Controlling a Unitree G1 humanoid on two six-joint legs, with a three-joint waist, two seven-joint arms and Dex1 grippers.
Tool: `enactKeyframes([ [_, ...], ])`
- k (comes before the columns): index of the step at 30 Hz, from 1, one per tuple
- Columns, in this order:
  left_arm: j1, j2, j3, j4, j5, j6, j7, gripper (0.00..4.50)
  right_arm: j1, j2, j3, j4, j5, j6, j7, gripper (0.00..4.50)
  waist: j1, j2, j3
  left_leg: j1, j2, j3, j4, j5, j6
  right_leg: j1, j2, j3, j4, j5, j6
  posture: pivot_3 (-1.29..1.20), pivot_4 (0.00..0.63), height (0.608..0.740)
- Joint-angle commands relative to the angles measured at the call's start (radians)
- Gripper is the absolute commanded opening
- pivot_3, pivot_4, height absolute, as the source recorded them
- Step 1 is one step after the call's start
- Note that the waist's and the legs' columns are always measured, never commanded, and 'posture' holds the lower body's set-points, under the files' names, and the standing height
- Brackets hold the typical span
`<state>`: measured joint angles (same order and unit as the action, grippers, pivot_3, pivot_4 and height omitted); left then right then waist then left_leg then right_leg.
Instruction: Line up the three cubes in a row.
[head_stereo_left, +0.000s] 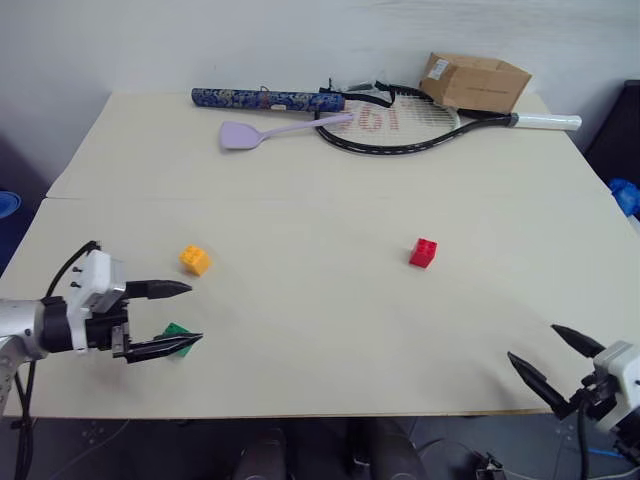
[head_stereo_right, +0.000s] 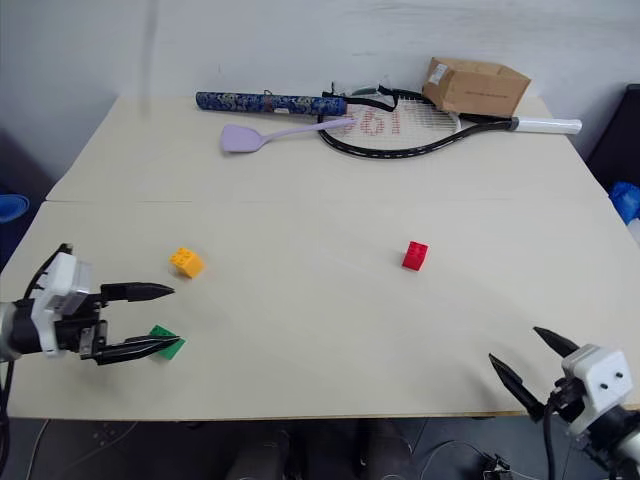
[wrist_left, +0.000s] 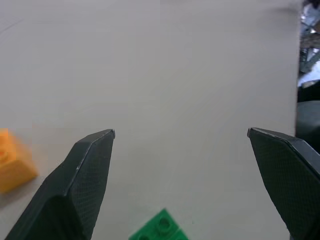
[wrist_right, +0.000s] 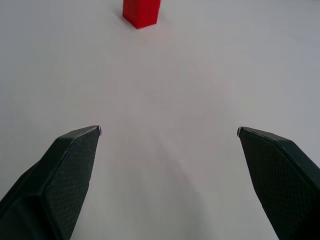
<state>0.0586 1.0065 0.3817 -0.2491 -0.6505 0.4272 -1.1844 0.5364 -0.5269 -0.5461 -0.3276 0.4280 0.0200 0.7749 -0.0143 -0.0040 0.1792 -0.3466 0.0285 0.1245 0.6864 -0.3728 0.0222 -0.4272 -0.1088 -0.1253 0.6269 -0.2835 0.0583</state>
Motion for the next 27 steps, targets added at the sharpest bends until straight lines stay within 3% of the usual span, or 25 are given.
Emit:
enactKeyframes([
  [1,-0.050,-0.030,-0.028,0.003,0.022,-0.043,0.005,4.49,-0.072,0.026,0.084,-0.171,-0.004,0.111,-0.135,4.50,-0.011,0.000,0.000,0.002,0.000,0.001,-0.001,0.000,-0.001,0.000,0.000,0.001,0.000,0.000,0.000,0.00,0.150,0.740],
  [4,-0.098,-0.060,-0.064,0.023,0.050,-0.075,0.016,4.49,-0.252,0.075,0.212,-0.246,-0.058,0.272,-0.317,4.50,-0.018,0.000,0.000,0.004,0.000,0.001,-0.003,0.001,-0.002,0.000,0.001,0.002,0.001,-0.001,-0.001,0.00,0.150,0.740],
  [8,-0.151,-0.106,-0.104,0.031,0.076,-0.109,0.038,4.49,-0.537,0.236,0.393,-0.221,-0.181,0.446,-0.588,4.50,-0.015,0.000,0.000,0.003,0.000,0.002,-0.003,0.002,-0.004,-0.002,0.002,0.003,0.002,-0.001,-0.003,0.00,0.150,0.740],
  [11,-0.163,-0.134,-0.110,0.031,0.096,-0.127,0.066,4.49,-0.631,0.306,0.476,-0.145,-0.262,0.473,-0.670,4.50,-0.007,0.000,0.000,-0.001,0.001,0.001,-0.003,0.004,-0.004,-0.005,0.004,0.002,0.003,-0.002,-0.003,0.00,0.150,0.740],
  [14,-0.153,-0.144,-0.102,0.008,0.096,-0.123,0.082,4.49,-0.684,0.344,0.502,-0.061,-0.317,0.441,-0.724,4.50,-0.008,-0.001,-0.001,-0.009,0.000,-0.002,-0.002,0.005,-0.003,-0.009,0.006,0.002,0.002,-0.001,-0.003,0.00,0.150,0.740],
  [23,-0.118,-0.143,-0.079,-0.030,0.092,-0.122,0.115,4.49,-0.746,0.441,0.522,0.101,-0.369,0.359,-0.797,4.50,-0.017,-0.001,-0.001,-0.007,0.003,0.000,-0.002,0.007,-0.005,-0.009,0.010,0.006,0.003,-0.001,-0.001,0.00,0.150,0.740],
  [27,-0.124,-0.145,-0.079,-0.029,0.093,-0.122,0.128,4.50,-0.757,0.472,0.498,0.136,-0.351,0.338,-0.799,3.55,-0.017,-0.001,-0.001,-0.007,0.002,0.000,-0.002,0.007,-0.005,-0.010,0.010,0.008,0.005,-0.001,-0.001,0.00,0.150,0.740],
])
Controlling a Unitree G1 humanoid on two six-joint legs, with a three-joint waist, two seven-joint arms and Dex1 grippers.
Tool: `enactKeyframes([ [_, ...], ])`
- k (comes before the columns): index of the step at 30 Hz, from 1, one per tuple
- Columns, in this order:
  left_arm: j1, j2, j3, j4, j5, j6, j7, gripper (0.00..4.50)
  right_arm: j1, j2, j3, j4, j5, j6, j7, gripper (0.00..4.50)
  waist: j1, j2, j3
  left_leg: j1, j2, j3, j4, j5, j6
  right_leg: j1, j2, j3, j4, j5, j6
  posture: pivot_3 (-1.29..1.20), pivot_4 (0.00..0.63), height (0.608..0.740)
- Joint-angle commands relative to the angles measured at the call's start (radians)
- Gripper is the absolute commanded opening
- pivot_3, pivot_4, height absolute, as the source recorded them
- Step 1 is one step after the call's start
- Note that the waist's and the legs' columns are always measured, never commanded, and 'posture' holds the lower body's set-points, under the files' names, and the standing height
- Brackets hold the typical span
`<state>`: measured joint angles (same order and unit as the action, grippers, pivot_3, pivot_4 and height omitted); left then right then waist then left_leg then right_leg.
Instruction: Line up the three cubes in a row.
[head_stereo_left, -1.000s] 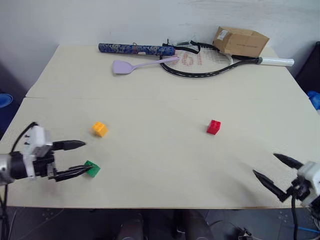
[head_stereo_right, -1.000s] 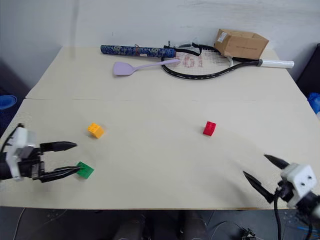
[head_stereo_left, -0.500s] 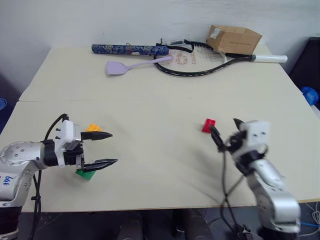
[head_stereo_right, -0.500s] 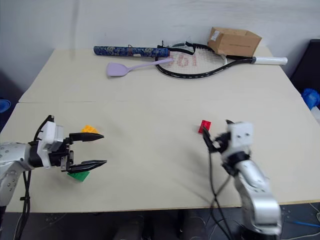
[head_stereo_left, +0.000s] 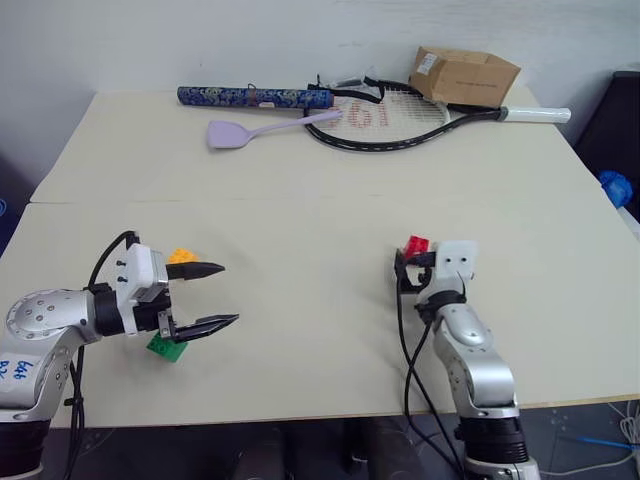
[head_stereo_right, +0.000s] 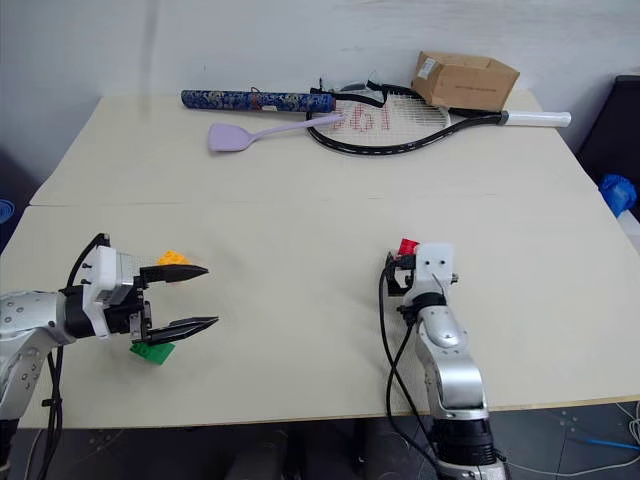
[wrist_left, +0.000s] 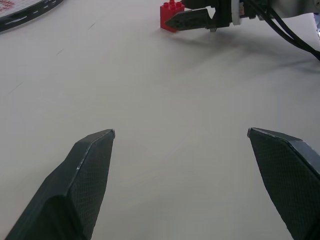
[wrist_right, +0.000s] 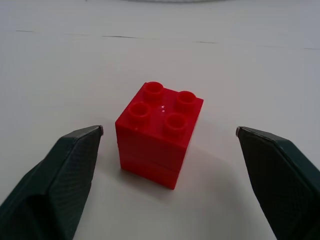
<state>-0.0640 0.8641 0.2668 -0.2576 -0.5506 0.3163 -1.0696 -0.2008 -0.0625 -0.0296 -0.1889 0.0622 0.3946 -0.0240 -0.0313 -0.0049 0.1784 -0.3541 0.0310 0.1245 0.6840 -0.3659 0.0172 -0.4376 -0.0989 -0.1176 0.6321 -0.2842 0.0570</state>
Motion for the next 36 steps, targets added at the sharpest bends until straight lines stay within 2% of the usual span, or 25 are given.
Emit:
enactKeyframes([
  [1,-0.002,-0.005,0.035,-0.021,-0.007,-0.010,0.016,4.50,-0.021,0.006,-0.019,0.007,0.012,-0.046,0.006,3.16,0.000,0.000,0.000,0.000,0.000,0.000,0.000,0.000,0.000,0.000,0.000,0.000,0.000,0.000,0.000,0.00,0.150,0.740],
  [6,-0.006,-0.004,0.024,-0.018,-0.008,-0.012,0.012,4.50,-0.016,0.006,-0.024,0.019,0.027,-0.093,0.036,1.42,0.000,0.000,0.000,0.000,0.000,0.000,0.000,0.000,0.000,0.000,0.000,0.000,0.000,0.000,0.000,0.00,0.150,0.740],
  [9,-0.004,-0.002,0.027,-0.018,-0.009,-0.012,0.011,4.50,0.026,-0.020,-0.062,-0.042,0.097,-0.116,0.114,1.44,0.000,0.000,0.000,0.000,0.000,0.000,0.000,0.000,0.000,0.000,0.000,0.000,0.000,0.000,0.000,0.00,0.150,0.740],
  [11,-0.007,-0.001,0.035,-0.016,-0.015,-0.005,0.015,4.50,0.050,-0.079,-0.094,-0.090,0.191,-0.124,0.241,1.44,0.003,0.000,0.000,0.000,0.000,0.000,0.000,0.000,0.000,0.000,0.000,0.000,0.000,0.000,0.000,0.00,0.150,0.740],
  [16,-0.009,0.004,0.038,0.003,-0.009,-0.014,0.004,4.50,0.065,-0.380,-0.140,-0.089,0.437,-0.190,0.807,1.44,0.004,0.000,0.000,0.000,-0.001,0.000,0.000,-0.001,0.003,0.002,0.000,0.001,-0.003,0.001,0.001,0.00,0.150,0.740],
  [18,-0.002,0.006,0.036,0.000,-0.009,-0.012,-0.004,4.50,0.050,-0.552,-0.076,-0.006,0.407,-0.271,1.086,1.44,0.004,0.000,0.000,0.003,0.000,-0.002,0.000,-0.002,0.004,0.007,0.000,-0.001,-0.005,0.001,0.001,0.00,0.150,0.740],
  [20,0.001,0.007,0.027,-0.003,-0.007,-0.011,-0.013,4.50,0.010,-0.623,-0.016,0.086,0.426,-0.327,1.300,1.44,0.002,-0.002,0.000,0.005,0.001,-0.002,0.000,-0.002,0.005,0.009,0.001,-0.002,-0.005,0.001,0.001,0.00,0.150,0.740],
  [21,0.000,0.006,0.023,-0.003,-0.005,-0.010,-0.015,4.50,-0.010,-0.630,0.002,0.120,0.435,-0.331,1.354,1.44,0.001,-0.002,0.001,0.006,0.001,-0.002,0.000,-0.002,0.004,0.009,0.001,-0.002,-0.005,0.000,0.001,0.00,0.150,0.740],
  [26,-0.018,0.003,0.011,-0.016,-0.004,-0.006,-0.011,4.50,-0.145,-0.574,0.107,0.371,0.371,-0.432,1.521,1.44,0.004,-0.002,0.001,0.007,0.000,0.000,0.000,-0.002,0.004,0.009,-0.001,-0.002,-0.004,0.000,0.001,0.00,0.150,0.740],
  [34,0.005,0.025,0.063,-0.041,-0.031,0.045,-0.002,4.50,-0.253,-0.489,0.130,0.591,0.315,-0.620,1.592,1.44,0.006,-0.002,0.001,0.005,0.000,-0.002,0.002,-0.002,0.004,0.009,-0.002,-0.004,-0.004,0.001,0.001,0.00,0.150,0.740],
  [35,0.005,0.026,0.072,-0.036,-0.029,0.045,0.001,4.50,-0.256,-0.488,0.133,0.600,0.312,-0.629,1.600,2.15,0.006,-0.002,0.001,0.004,0.000,-0.002,0.003,-0.002,0.004,0.009,-0.002,-0.004,-0.004,0.001,0.001,0.00,0.150,0.740],
  [36,0.006,0.028,0.083,-0.030,-0.029,0.044,0.001,4.50,-0.256,-0.491,0.138,0.602,0.312,-0.618,1.607,2.47,0.006,-0.002,0.001,0.004,0.000,-0.002,0.003,-0.002,0.004,0.009,-0.002,-0.004,-0.004,0.001,0.001,0.00,0.150,0.740],
])
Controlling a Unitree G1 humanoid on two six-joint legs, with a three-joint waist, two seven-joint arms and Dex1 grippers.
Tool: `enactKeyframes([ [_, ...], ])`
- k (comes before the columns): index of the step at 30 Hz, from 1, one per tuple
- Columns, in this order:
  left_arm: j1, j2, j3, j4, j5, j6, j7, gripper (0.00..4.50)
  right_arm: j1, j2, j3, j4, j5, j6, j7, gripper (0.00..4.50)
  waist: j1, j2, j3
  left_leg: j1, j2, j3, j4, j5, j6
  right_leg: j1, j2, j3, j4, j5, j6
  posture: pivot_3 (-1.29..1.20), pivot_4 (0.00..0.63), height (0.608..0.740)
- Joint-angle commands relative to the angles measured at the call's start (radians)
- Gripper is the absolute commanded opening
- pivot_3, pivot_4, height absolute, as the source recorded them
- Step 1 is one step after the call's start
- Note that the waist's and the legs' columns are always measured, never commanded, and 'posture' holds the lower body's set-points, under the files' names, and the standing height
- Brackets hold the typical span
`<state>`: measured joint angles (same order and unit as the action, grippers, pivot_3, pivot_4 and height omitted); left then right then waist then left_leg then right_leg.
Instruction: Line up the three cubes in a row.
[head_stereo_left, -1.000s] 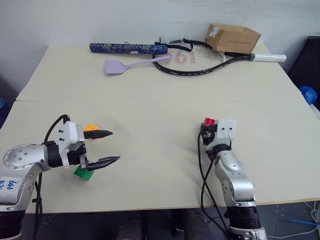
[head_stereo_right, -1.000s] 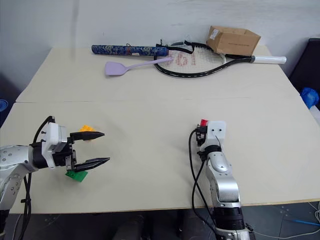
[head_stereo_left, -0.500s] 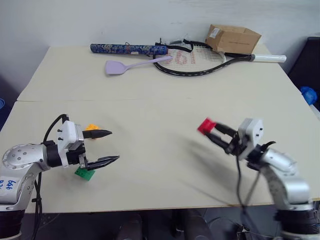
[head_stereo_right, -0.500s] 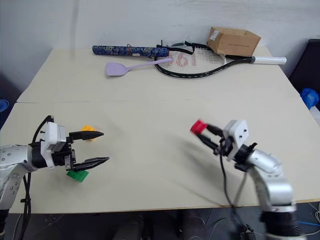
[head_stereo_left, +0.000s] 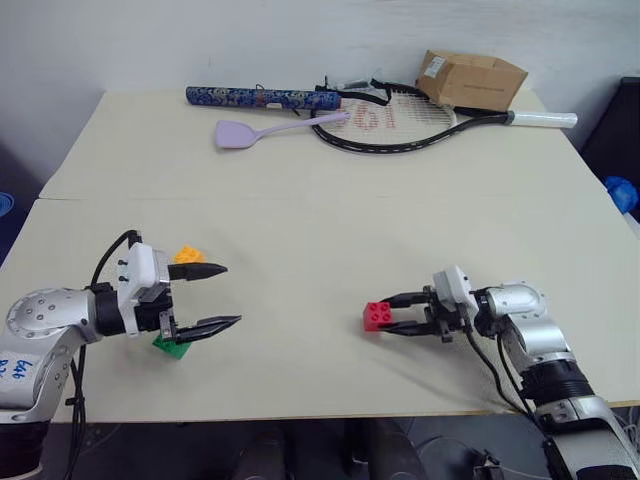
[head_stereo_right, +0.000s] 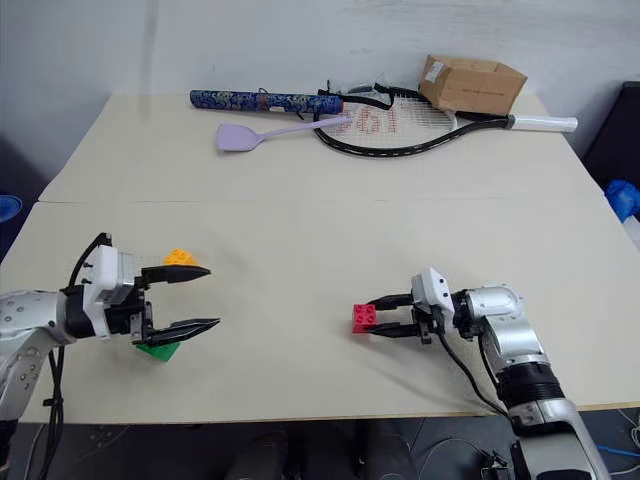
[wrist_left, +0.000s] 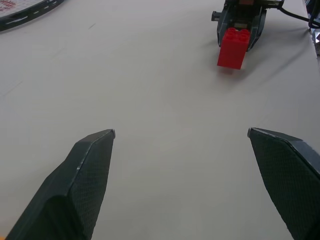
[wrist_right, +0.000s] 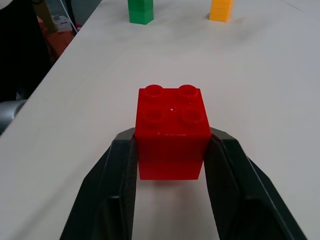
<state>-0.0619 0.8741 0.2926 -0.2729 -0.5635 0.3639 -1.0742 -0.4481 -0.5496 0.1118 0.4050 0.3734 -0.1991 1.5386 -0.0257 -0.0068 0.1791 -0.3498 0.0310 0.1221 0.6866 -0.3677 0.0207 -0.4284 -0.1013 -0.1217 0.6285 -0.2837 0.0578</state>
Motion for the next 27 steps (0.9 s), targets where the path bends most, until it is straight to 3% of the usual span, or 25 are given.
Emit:
enactKeyframes([
  [1,0.009,0.020,0.067,-0.010,-0.012,-0.008,0.001,4.50,-0.011,-0.003,-0.006,0.012,0.004,-0.035,0.050,2.76,0.000,0.000,0.000,0.000,0.000,0.000,0.000,0.000,0.000,0.000,0.000,0.000,0.000,0.000,0.000,0.00,0.150,0.740],
  [6,0.048,0.031,0.130,0.017,0.000,-0.022,-0.012,4.50,-0.012,-0.030,-0.045,-0.037,0.051,0.006,0.042,4.42,-0.001,0.000,0.000,0.000,0.000,0.000,0.000,0.000,0.000,0.000,0.000,0.000,0.000,0.000,0.000,0.00,0.150,0.740],
  [13,0.269,0.037,0.412,0.204,0.056,-0.050,-0.008,4.50,0.139,-0.168,-0.207,-0.309,0.179,0.142,-0.041,4.47,-0.001,0.001,0.001,-0.001,0.001,-0.001,0.000,-0.001,-0.001,-0.001,0.000,-0.002,-0.001,0.000,0.000,0.00,0.150,0.740],
  [18,0.408,0.034,0.557,0.448,0.110,-0.141,-0.014,4.50,0.306,-0.161,-0.318,-0.408,0.205,0.156,-0.160,4.47,0.000,0.001,0.000,0.000,0.000,-0.001,-0.001,-0.001,-0.001,0.000,-0.002,-0.003,-0.003,0.000,0.000,0.00,0.150,0.740],
  [22,0.460,0.006,0.571,0.466,0.095,-0.193,-0.043,4.50,0.431,-0.161,-0.328,-0.464,0.187,0.162,-0.191,4.47,0.008,0.000,0.000,0.000,-0.001,-0.001,-0.001,-0.003,0.001,0.000,-0.006,-0.003,-0.003,0.000,-0.001,0.00,0.150,0.740],
  [27,0.421,-0.017,0.481,0.288,0.053,-0.198,-0.066,4.50,0.470,-0.126,-0.242,-0.605,0.134,0.216,-0.296,4.47,0.025,0.000,0.000,0.002,-0.002,-0.002,-0.001,-0.004,0.001,0.000,-0.008,-0.003,-0.002,0.000,-0.001,0.00,0.150,0.740],
])
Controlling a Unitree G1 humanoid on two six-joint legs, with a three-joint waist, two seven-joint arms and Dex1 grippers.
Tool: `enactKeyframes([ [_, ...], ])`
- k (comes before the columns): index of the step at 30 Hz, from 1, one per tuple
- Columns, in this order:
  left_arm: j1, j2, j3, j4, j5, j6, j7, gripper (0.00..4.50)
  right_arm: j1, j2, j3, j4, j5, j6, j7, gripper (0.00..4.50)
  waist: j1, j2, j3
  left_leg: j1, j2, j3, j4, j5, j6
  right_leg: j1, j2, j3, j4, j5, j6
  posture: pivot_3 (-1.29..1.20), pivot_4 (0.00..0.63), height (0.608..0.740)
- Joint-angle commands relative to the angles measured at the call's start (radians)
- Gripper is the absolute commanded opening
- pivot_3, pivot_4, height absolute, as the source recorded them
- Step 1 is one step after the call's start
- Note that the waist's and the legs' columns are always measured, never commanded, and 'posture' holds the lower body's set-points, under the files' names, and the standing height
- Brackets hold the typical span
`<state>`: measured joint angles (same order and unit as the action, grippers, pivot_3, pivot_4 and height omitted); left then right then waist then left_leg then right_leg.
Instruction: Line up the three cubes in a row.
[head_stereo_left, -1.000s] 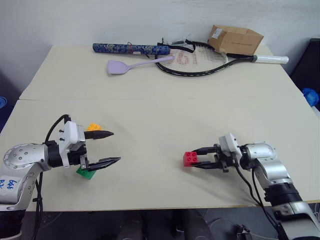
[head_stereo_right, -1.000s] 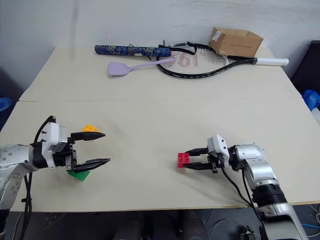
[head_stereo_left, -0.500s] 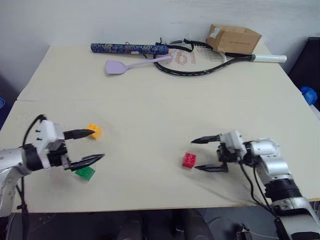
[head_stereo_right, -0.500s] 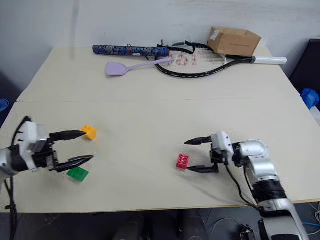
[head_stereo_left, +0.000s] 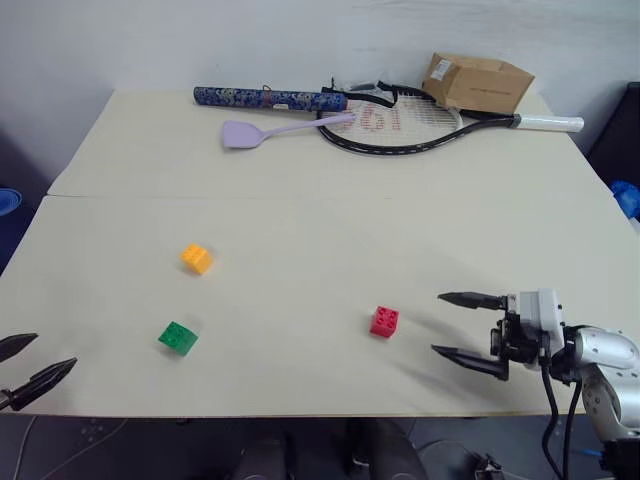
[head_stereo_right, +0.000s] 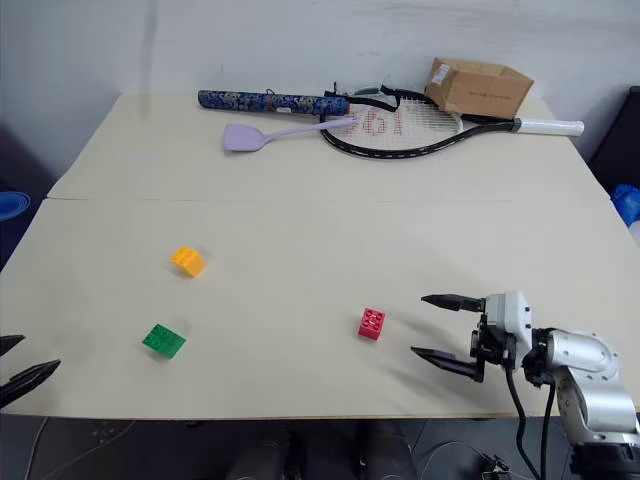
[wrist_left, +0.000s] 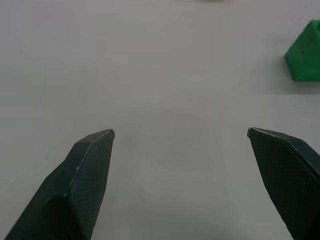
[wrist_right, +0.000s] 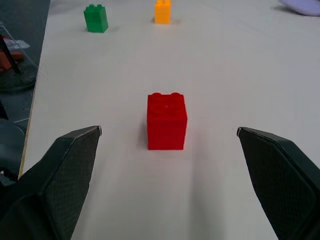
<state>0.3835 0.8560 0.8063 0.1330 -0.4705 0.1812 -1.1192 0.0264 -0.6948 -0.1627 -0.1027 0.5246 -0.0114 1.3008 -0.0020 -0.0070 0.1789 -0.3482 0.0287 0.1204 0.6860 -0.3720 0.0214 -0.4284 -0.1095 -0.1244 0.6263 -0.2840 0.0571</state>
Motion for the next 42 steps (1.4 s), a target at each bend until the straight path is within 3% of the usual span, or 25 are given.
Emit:
enactKeyframes([
  [1,-0.030,0.002,-0.050,-0.156,-0.050,-0.009,-0.030,4.50,-0.007,0.024,0.050,-0.119,-0.027,0.047,-0.084,4.47,0.002,0.000,0.000,0.000,0.000,0.000,0.000,-0.001,-0.001,0.000,0.000,0.000,0.000,0.000,0.000,0.00,0.150,0.740],
  [7,-0.123,0.035,-0.219,-0.439,-0.104,0.074,-0.033,4.50,-0.067,0.075,0.167,-0.174,-0.172,0.115,-0.267,4.47,-0.002,0.000,0.000,0.000,0.000,0.000,0.000,0.000,-0.001,0.000,0.000,0.000,0.001,0.000,0.000,0.00,0.150,0.740],
  [15,-0.251,0.050,-0.368,-0.490,-0.093,0.106,-0.041,4.50,-0.142,0.099,0.247,-0.062,-0.217,0.113,-0.275,4.47,-0.005,0.000,0.000,0.000,0.000,0.002,0.000,0.002,0.000,0.000,0.004,0.000,0.001,0.000,0.000,0.00,0.150,0.740],
  [18,-0.277,0.058,-0.383,-0.474,-0.088,0.105,-0.047,4.50,-0.158,0.107,0.258,-0.013,-0.221,0.085,-0.254,3.89,-0.003,0.000,0.000,-0.001,0.001,0.002,0.000,0.002,0.000,0.000,0.005,0.000,0.001,0.000,0.000,0.00,0.150,0.740],
  [25,-0.288,0.070,-0.384,-0.440,-0.077,0.097,-0.062,4.50,-0.170,0.125,0.277,0.068,-0.216,0.002,-0.189,1.52,-0.004,0.000,0.000,-0.001,0.001,0.002,0.000,0.002,0.000,0.000,0.006,0.000,0.001,0.000,0.000,0.00,0.150,0.740],
  [28,-0.296,0.072,-0.387,-0.430,-0.075,0.096,-0.067,4.50,-0.211,0.094,0.281,0.115,-0.162,-0.050,-0.030,1.51,-0.003,0.000,0.000,-0.001,0.001,0.002,0.000,0.002,0.000,0.000,0.006,0.000,0.001,0.000,0.000,0.00,0.150,0.740],
  [33,-0.324,0.075,-0.411,-0.412,-0.066,0.087,-0.079,4.50,-0.413,0.054,0.327,0.303,-0.149,-0.053,0.233,1.51,-0.006,0.001,0.000,-0.002,0.002,0.002,0.003,0.002,0.001,0.000,0.007,0.000,0.001,0.000,0.000,0.00,0.150,0.740],
  [42,-0.292,0.066,-0.400,-0.459,-0.075,0.099,-0.061,4.50,-0.598,0.150,0.371,0.618,-0.223,-0.197,0.303,1.51,-0.012,0.001,0.000,-0.004,0.003,0.000,0.005,0.002,0.000,0.000,0.007,-0.001,0.002,0.000,0.000,0.00,0.150,0.740],
])
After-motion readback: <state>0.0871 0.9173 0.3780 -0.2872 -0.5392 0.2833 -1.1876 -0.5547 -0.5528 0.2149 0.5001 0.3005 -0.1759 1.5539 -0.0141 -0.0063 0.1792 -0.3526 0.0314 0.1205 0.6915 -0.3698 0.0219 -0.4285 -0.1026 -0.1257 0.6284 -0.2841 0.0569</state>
